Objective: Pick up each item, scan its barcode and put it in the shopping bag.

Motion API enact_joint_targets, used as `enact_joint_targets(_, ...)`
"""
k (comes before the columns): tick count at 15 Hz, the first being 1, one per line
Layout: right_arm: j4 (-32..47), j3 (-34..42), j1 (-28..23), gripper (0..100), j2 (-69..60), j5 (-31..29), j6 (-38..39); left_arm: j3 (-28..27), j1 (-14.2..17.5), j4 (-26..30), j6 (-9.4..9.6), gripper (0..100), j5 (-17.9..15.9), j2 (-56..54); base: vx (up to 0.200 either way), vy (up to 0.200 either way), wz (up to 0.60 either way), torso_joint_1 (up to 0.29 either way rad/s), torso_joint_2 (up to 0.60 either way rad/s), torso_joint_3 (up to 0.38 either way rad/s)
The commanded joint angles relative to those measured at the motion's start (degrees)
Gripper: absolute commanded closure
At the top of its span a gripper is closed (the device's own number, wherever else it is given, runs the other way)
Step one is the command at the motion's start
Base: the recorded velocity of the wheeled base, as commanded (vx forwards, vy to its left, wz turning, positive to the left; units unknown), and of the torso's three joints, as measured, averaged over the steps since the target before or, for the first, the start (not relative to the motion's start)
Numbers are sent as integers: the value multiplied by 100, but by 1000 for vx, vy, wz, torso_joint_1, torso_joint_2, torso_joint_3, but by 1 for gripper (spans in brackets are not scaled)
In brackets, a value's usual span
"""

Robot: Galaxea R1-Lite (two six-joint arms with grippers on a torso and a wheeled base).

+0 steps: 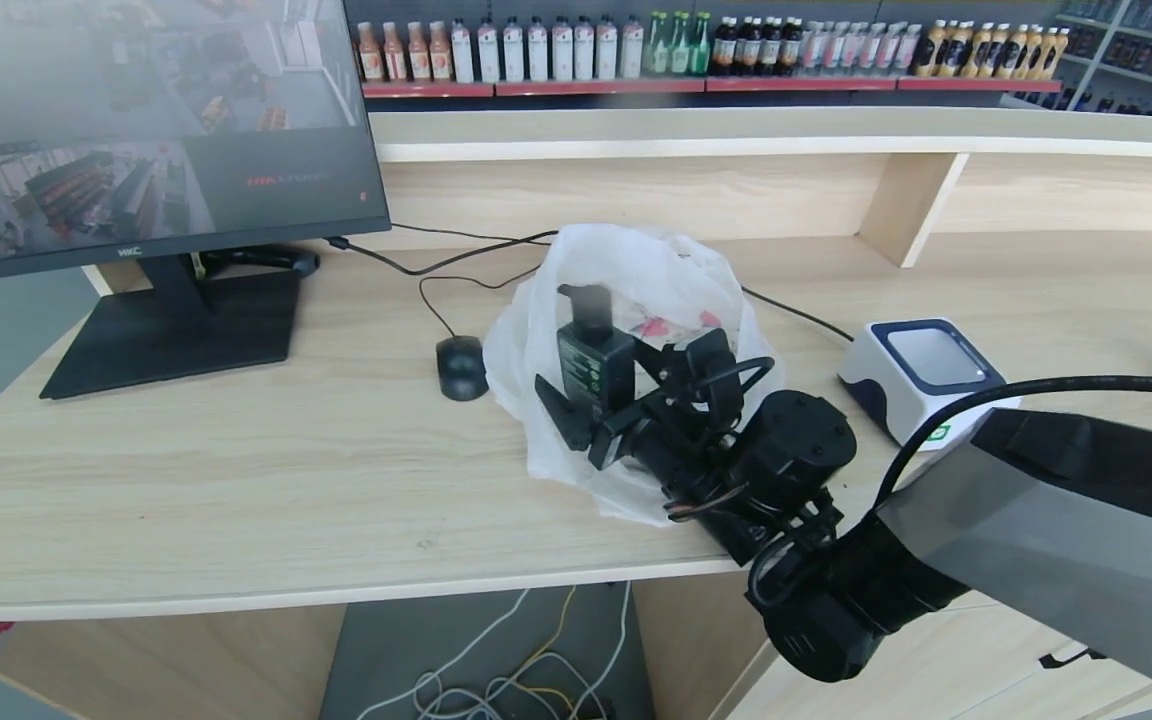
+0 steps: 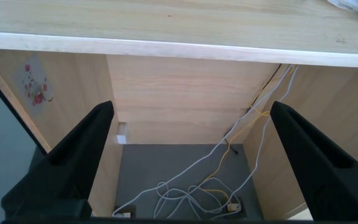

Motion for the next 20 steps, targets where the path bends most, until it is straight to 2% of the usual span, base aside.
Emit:
enact_joint_targets(1, 19, 220, -6, 0, -148, -7, -8, 0, 4, 0, 0, 0, 1, -2, 0, 0, 0, 0, 0, 0)
enact_joint_targets(4, 19, 317, -6, 0, -543, -25, -43, 0, 4, 0, 0, 0, 1, -2, 0, 0, 0, 0, 0, 0)
enact_joint_targets(7, 19, 1644, -6, 0, -1528, -69, -79, 0, 4, 0, 9, 0, 1, -2, 0, 0, 0, 0, 0, 0)
enact_joint_targets(9, 19, 1609, 12, 0, -1941, -69, -166, 0, 4, 0, 0, 0, 1, -2, 0, 0, 0, 0, 0, 0)
enact_joint_targets(11, 19, 1899, 12, 0, -2389, -69, -184, 0, 4, 0, 0, 0, 1, -2, 0, 0, 0, 0, 0, 0)
enact_joint_targets(19, 19, 1987, 12, 0, -2811, -78, -281, 0, 4, 0, 0, 0, 1, -2, 0, 0, 0, 0, 0, 0)
enact_joint_targets(20, 19, 2074, 12, 0, -2934, -245, -281, 0, 4, 0, 9, 0, 1, -2, 0, 0, 0, 0, 0, 0)
